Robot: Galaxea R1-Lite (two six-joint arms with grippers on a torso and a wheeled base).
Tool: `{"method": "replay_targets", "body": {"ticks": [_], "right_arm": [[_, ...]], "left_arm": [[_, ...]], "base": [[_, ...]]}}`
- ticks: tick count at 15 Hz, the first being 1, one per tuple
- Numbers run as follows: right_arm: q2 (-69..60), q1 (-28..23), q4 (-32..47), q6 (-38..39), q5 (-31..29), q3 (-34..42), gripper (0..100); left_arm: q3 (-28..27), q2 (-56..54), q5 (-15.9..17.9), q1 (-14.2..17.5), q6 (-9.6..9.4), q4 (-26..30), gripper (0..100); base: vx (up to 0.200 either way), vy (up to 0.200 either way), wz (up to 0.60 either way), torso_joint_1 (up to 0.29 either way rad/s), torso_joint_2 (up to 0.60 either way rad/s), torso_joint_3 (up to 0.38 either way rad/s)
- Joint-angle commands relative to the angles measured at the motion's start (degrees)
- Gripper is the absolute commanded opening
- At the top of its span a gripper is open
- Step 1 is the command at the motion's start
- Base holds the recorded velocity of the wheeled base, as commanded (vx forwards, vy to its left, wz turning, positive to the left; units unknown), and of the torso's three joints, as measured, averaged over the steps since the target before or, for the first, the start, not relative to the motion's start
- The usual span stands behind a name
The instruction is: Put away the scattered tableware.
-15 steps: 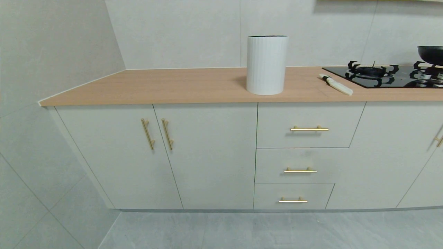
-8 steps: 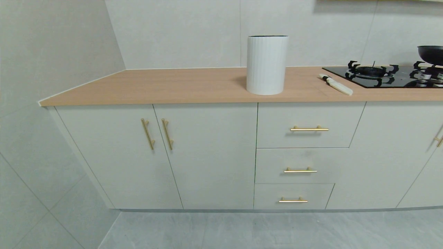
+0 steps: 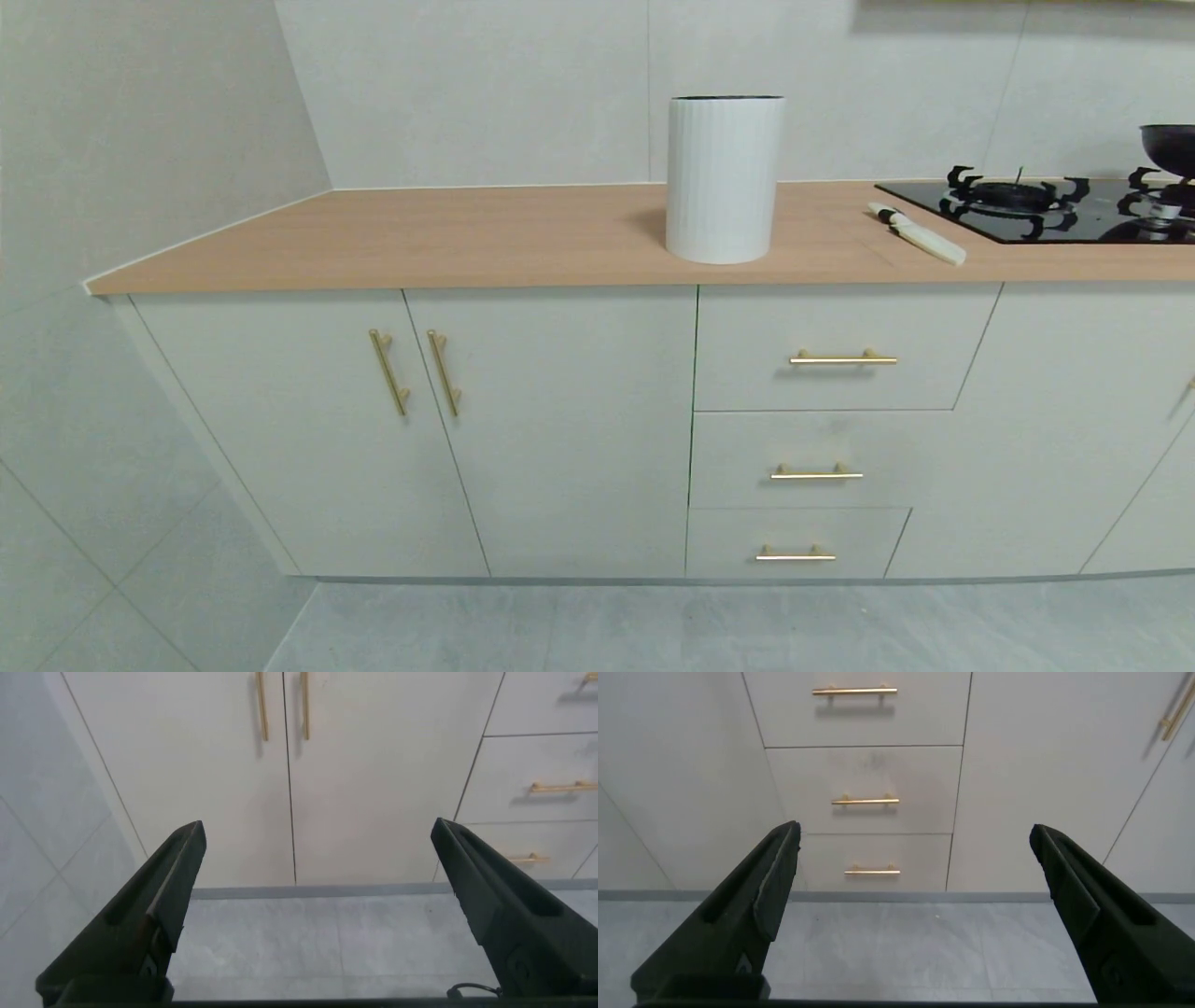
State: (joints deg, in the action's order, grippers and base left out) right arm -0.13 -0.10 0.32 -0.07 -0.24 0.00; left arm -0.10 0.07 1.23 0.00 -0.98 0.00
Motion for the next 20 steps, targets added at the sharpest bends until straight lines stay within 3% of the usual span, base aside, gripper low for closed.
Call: {"method": "replay_targets", "body": {"ticks": [1,17,20], "right_arm": [[0.13,0.01,0.03,-0.01,-0.02,0.00,100],[0.13,0.01,0.03,-0.01,-0.02,0.00,100],[0.13,0.01,0.03,-0.01,-0.02,0.00,100]], "left_arm": [[0.01,0.01,0.00,0.00,0.01,0.00,100],[0.01,0.01,0.00,0.00,0.01,0.00,100],[0.01,0.01,0.00,0.00,0.18,0.00,100]], "base": [[0.200,0.000,0.00,0.002,0.00,0.002],[0.200,0.000,0.00,0.003,0.00,0.001],[0.000,0.000,0.00,0.000,0.00,0.000]]}}
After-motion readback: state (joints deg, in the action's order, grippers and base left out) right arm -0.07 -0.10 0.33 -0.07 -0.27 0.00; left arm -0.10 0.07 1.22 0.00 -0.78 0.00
